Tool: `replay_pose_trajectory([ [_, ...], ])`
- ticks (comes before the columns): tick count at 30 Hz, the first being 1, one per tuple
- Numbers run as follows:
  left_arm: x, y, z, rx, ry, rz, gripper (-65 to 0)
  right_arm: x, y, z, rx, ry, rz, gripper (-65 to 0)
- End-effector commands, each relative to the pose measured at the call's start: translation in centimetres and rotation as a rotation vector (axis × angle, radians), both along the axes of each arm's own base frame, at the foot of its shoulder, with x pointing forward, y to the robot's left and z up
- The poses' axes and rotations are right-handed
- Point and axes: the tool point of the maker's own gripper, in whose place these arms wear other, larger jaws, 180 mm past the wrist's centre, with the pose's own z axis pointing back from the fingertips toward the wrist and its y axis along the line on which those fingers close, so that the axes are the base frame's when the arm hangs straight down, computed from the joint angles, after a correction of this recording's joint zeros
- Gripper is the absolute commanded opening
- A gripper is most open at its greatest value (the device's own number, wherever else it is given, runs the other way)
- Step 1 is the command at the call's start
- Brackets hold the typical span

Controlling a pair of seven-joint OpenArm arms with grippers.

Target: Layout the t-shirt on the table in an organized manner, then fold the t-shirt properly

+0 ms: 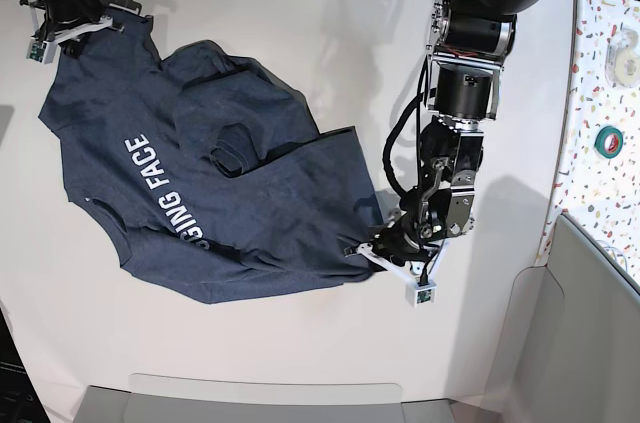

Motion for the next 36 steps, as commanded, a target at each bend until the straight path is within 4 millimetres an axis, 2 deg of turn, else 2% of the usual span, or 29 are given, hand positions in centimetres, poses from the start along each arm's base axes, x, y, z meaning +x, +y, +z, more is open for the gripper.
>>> replay_pose_trajectory([
  [1, 2.0, 0.3, 4.7, -0.019, -0.116, 0.022, -32.7, 1.1, -0.5, 2.0, -0.041, -0.064, 0.009, -65.0],
  [4, 0.8, 0.8, 6.4, -0.046, -0.146, 0.045, -30.0, 2.0, -0.4, 3.6, -0.068, -0.104, 0.023, -65.0],
  [6, 0.1, 0.5, 8.5, -0.052, -0.186, 0.021, -30.0, 3.1, -0.4, 5.2, -0.091, -0.148, 0.031, -65.0],
  [7, -0.3, 0.3, 10.2, -0.055, -0.219, 0.005, -30.0, 3.6, -0.5, 5.9, -0.104, -0.166, 0.036, -65.0],
  [9, -1.4, -0.2, 12.3, -0.055, -0.248, -0.027, -30.0, 4.4, -0.8, 7.2, -0.131, -0.196, 0.047, -60.0],
  [12, -4.0, -0.8, 13.8, -0.052, -0.253, -0.075, -30.0, 6.0, -2.5, 9.7, -0.215, -0.227, 0.089, -48.7],
  [15, -6.3, -1.3, 13.3, -0.052, -0.238, -0.099, -30.0, 7.8, -4.9, 13.2, -0.357, -0.238, 0.159, -41.0],
  [19, -8.8, -0.4, 11.5, -0.025, -0.205, -0.100, -30.0, 9.7, -7.9, 18.2, -0.608, -0.211, 0.246, -40.3],
  [21, -9.7, 0.0, 10.3, -0.014, -0.178, -0.099, -30.0, 11.1, -7.6, 19.9, -0.741, -0.196, 0.360, -40.3],
  [24, -10.6, 0.4, 9.0, -0.002, -0.147, -0.098, -30.0, 13.0, -7.0, 19.9, -0.926, -0.117, 0.550, -40.3],
  [26, -11.3, 0.5, 8.5, 0.002, -0.133, -0.098, -30.0, 14.0, -6.7, 18.0, -1.040, -0.032, 0.688, -40.3],
  [28, -11.9, 1.1, 8.3, 0.022, -0.132, -0.099, -30.0, 14.6, -6.3, 15.0, -1.143, 0.059, 0.843, -40.3],
  [32, -13.3, 2.4, 7.6, 0.068, -0.117, -0.102, -30.0, 13.7, -7.0, 9.3, -1.228, 0.196, 1.070, -40.1],
  [34, -13.9, 2.8, 6.9, 0.079, -0.101, -0.102, -30.0, 12.9, -7.4, 7.3, -1.207, 0.218, 1.140, -40.1],
  [36, -14.4, 3.0, 6.3, 0.081, -0.084, -0.099, -30.0, 12.5, -7.8, 6.5, -1.174, 0.208, 1.170, -40.0],
])
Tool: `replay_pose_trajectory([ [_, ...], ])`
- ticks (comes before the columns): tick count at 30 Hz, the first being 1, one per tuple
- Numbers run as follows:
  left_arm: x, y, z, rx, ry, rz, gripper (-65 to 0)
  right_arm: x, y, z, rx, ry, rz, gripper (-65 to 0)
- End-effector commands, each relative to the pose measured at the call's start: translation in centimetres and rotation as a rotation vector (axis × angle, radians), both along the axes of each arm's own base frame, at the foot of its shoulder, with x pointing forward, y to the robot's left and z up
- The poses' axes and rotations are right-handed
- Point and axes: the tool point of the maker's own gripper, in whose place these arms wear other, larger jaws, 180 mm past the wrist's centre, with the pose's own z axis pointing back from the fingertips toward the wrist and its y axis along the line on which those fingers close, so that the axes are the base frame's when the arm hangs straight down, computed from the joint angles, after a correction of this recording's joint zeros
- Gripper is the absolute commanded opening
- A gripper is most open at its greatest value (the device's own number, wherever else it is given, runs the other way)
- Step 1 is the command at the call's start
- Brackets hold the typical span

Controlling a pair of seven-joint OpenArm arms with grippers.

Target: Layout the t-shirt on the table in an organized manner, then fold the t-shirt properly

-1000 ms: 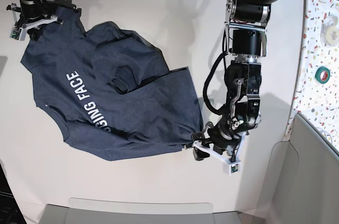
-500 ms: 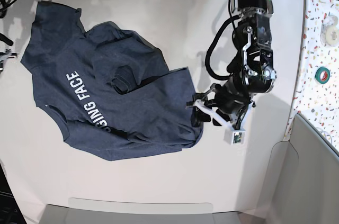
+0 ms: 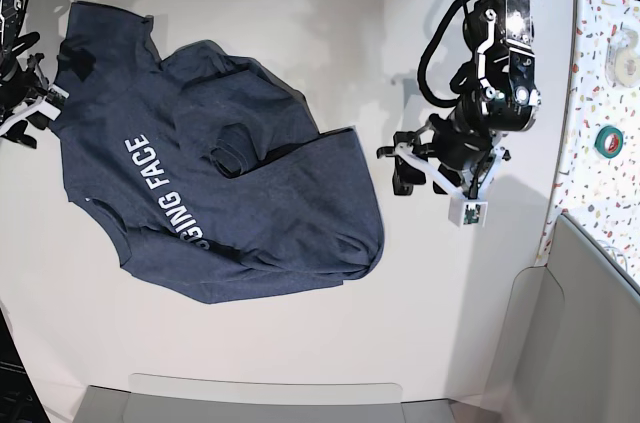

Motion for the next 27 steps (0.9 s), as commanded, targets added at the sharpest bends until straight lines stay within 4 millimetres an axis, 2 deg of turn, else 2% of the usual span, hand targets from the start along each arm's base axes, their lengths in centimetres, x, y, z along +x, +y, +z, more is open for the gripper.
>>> replay_pose_trajectory([
  [1, 0.4, 0.0, 1.0, -0.011, -0.041, 0.003, -30.0, 1.2, -1.0, 2.5, -0.036, -0.052, 0.031, -40.0],
  [6, -0.7, -0.2, -0.1, -0.011, -0.005, 0.001, -30.0, 1.7, -3.2, 4.2, -0.041, -0.084, 0.047, -39.8],
  [9, -1.2, -0.1, -0.7, -0.011, 0.011, 0.001, -30.0, 1.0, -5.6, 4.2, -0.069, -0.049, 0.018, -37.4],
  [11, -1.4, -0.1, -0.9, -0.011, 0.017, 0.001, -30.0, 0.7, -6.0, 3.9, -0.065, -0.034, 0.021, -34.8],
  [15, -1.4, -0.3, -0.9, -0.016, 0.017, 0.000, -30.0, -0.5, -5.3, 2.4, -0.049, 0.008, 0.042, -30.6],
  [21, -1.4, -0.2, -0.9, -0.012, 0.019, 0.000, -30.0, -1.0, -1.9, -1.2, 0.008, 0.052, 0.091, -25.5],
  [27, -1.5, -0.3, -1.0, -0.015, 0.022, 0.000, -30.0, -1.2, 0.7, -4.7, -0.039, 0.099, 0.167, -24.4],
])
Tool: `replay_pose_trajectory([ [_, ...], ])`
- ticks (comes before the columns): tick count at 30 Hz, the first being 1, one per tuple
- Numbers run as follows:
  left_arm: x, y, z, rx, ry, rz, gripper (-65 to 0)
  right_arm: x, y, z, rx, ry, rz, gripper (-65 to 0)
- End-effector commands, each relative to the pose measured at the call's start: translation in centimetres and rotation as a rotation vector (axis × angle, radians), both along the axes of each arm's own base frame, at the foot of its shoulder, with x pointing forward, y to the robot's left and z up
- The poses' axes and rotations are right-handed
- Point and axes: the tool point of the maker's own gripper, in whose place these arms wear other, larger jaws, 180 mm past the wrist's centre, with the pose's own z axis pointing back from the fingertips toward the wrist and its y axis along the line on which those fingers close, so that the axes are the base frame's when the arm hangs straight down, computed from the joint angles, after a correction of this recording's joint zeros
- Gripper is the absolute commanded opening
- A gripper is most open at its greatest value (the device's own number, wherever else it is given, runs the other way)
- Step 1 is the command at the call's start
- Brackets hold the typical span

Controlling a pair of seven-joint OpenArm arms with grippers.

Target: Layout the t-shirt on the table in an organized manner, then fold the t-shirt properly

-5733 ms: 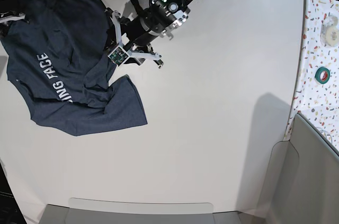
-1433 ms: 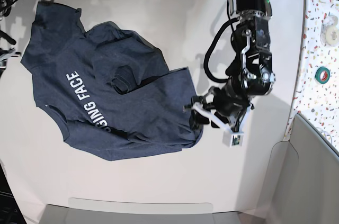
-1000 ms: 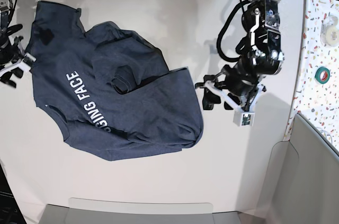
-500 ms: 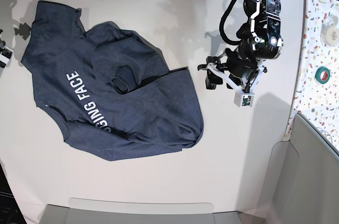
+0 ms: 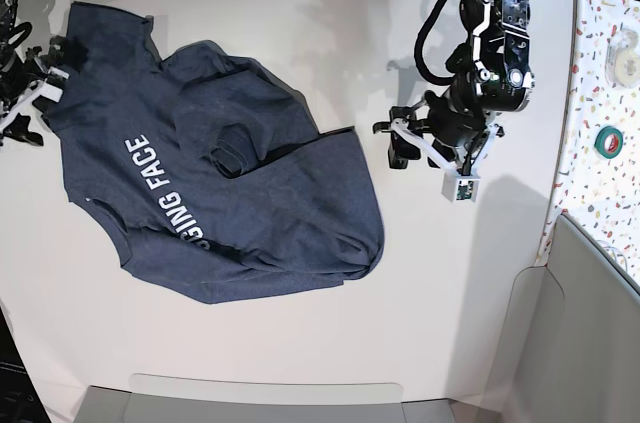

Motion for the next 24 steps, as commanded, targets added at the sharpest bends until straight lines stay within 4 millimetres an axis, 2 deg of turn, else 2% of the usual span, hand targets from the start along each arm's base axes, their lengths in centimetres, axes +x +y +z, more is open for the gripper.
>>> replay_pose_trajectory([
  [1, 0.7, 0.0, 1.2, -0.006, -0.045, 0.004, -30.0, -1.0, 0.2, -1.5, -0.013, 0.077, 0.016, -24.4],
  [4, 0.6, 0.0, 1.1, -0.006, -0.044, 0.005, -30.0, -1.1, 1.2, -2.8, -0.030, 0.098, 0.039, -24.4],
  [10, 0.5, 0.0, 1.0, -0.006, -0.037, 0.005, -30.1, -0.7, 3.9, -3.9, -0.004, 0.113, 0.093, -24.7],
  [14, -0.6, -0.1, 1.0, -0.004, -0.036, 0.000, -32.2, -1.2, 4.6, -4.6, 0.001, 0.135, 0.110, -25.7],
  [16, -1.4, -0.1, 0.5, -0.002, -0.017, -0.007, -33.3, -1.4, 4.5, -4.8, 0.001, 0.146, 0.107, -32.1],
  [18, -2.4, -0.2, -0.4, 0.023, 0.006, -0.037, -33.2, -1.7, 4.7, -5.1, 0.006, 0.152, 0.107, -44.7],
  [20, -4.0, -0.9, -1.6, 0.064, 0.035, -0.113, -33.2, -1.7, 4.7, -5.2, 0.009, 0.153, 0.105, -60.9],
  [21, -4.6, -1.5, -2.0, 0.075, 0.040, -0.147, -33.2, -2.0, 4.8, -5.4, 0.011, 0.158, 0.104, -65.0],
  [24, -6.8, -4.1, -3.1, 0.087, 0.055, -0.267, -33.3, -2.5, 4.7, -5.7, 0.010, 0.169, 0.101, -65.0],
])
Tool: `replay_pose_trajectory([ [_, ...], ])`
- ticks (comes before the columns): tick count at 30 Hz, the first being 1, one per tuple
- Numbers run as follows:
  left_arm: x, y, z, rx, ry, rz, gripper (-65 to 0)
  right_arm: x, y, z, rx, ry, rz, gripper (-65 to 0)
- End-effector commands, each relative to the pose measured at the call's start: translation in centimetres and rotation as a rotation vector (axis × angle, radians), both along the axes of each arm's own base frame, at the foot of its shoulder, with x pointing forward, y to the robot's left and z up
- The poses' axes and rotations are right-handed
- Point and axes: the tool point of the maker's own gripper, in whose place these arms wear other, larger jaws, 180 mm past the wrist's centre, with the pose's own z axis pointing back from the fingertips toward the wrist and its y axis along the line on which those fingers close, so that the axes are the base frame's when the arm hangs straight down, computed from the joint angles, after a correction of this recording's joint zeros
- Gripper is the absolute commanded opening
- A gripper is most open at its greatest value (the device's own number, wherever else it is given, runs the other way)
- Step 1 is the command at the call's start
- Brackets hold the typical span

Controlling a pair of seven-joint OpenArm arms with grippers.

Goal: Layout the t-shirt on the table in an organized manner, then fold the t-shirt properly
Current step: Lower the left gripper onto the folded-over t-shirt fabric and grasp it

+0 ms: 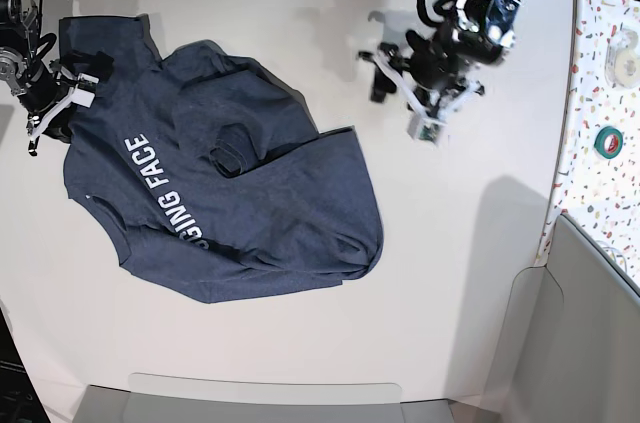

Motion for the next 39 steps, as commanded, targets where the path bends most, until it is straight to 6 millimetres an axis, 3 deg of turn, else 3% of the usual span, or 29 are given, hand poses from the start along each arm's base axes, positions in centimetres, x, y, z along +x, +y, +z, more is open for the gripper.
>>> replay_pose_trajectory([
  [1, -0.1, -1.9, 0.9, -0.030, -0.042, -0.058, -33.3, -3.2, 1.0, -3.0, 0.031, 0.128, 0.005, -65.0],
  [4, -1.8, -5.5, 0.9, -0.071, -0.042, -0.140, -33.3, -3.4, 1.0, -3.2, 0.031, 0.134, 0.005, -65.0],
  [9, -0.9, -9.6, 2.8, -0.107, -0.089, -0.146, -33.1, -3.7, 1.1, -3.4, 0.033, 0.140, 0.005, -65.0],
  [14, 2.5, -11.0, 5.3, -0.136, -0.144, -0.024, -25.7, -4.7, 1.3, -4.0, 0.042, 0.160, -0.001, -65.0],
  [17, 3.7, -12.0, 5.1, -0.132, -0.144, -0.021, -18.2, -5.0, 1.5, -4.2, 0.044, 0.167, 0.004, -65.0],
  [21, 5.4, -13.4, 4.5, -0.114, -0.138, -0.013, -18.7, -5.6, 1.4, -4.5, 0.044, 0.178, 0.000, -65.0],
  [27, 5.6, -16.0, 3.1, -0.126, -0.076, 0.004, -18.8, -5.8, 1.5, -4.6, 0.045, 0.184, 0.002, -65.0],
  [32, 6.6, -18.4, 5.2, -0.171, -0.109, -0.016, -18.9, -6.0, 1.5, -4.8, 0.046, 0.191, 0.000, -65.0],
  [39, 7.8, -19.7, 4.4, -0.154, -0.107, 0.001, -21.6, -6.1, 2.1, -5.1, 0.062, 0.190, -0.005, -65.0],
])
